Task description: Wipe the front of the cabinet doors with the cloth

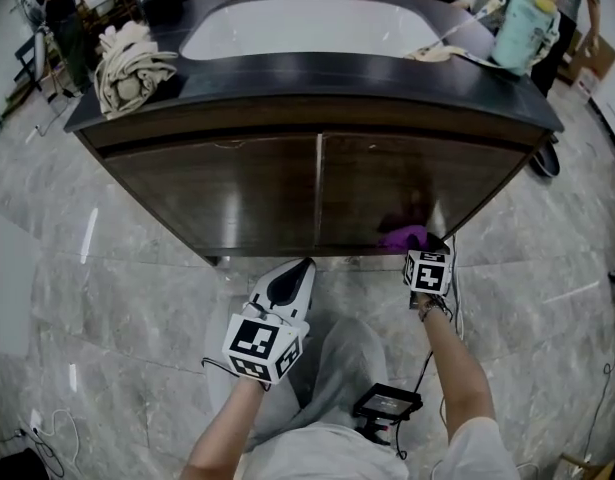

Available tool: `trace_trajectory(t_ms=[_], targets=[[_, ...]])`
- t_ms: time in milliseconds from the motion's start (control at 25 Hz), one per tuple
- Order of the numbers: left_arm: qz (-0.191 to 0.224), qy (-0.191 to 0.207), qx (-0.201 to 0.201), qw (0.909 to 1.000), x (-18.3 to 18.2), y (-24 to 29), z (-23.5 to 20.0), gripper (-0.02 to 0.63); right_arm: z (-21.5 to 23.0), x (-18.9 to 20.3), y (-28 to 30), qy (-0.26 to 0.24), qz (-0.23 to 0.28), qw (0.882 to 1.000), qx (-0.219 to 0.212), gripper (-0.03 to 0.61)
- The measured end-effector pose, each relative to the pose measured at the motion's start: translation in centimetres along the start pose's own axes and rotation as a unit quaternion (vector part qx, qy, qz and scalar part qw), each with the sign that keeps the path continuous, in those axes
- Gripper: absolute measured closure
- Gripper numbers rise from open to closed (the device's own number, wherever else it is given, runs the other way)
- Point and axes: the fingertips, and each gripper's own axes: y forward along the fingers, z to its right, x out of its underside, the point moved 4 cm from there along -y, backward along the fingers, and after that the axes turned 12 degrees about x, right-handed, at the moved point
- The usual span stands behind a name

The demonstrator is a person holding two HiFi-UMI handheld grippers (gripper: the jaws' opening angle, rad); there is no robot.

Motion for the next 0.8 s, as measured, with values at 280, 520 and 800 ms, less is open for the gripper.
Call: trace_trajectory(t_ms=[280, 520, 800], targets=[[-0.01, 0.006, 0.014, 0.9998, 0.4, 1.2, 0.9, 0.607, 8.6, 1.4, 1.5, 0.041, -0.02, 0.995, 0.087, 0.417], [-0.01, 0.004, 0.013, 0.9999, 0.5, 1.7, 0.9, 0.607, 12.0, 2.3, 0.9, 0.07, -0.025, 0.99, 0.118, 0.419], [-0.015, 0.012, 0.008, 0.9998, 0.6, 1.6, 1.0, 0.607, 1.3, 5.0, -1.6, 0.005, -0.053, 0.998, -0.023, 0.42]])
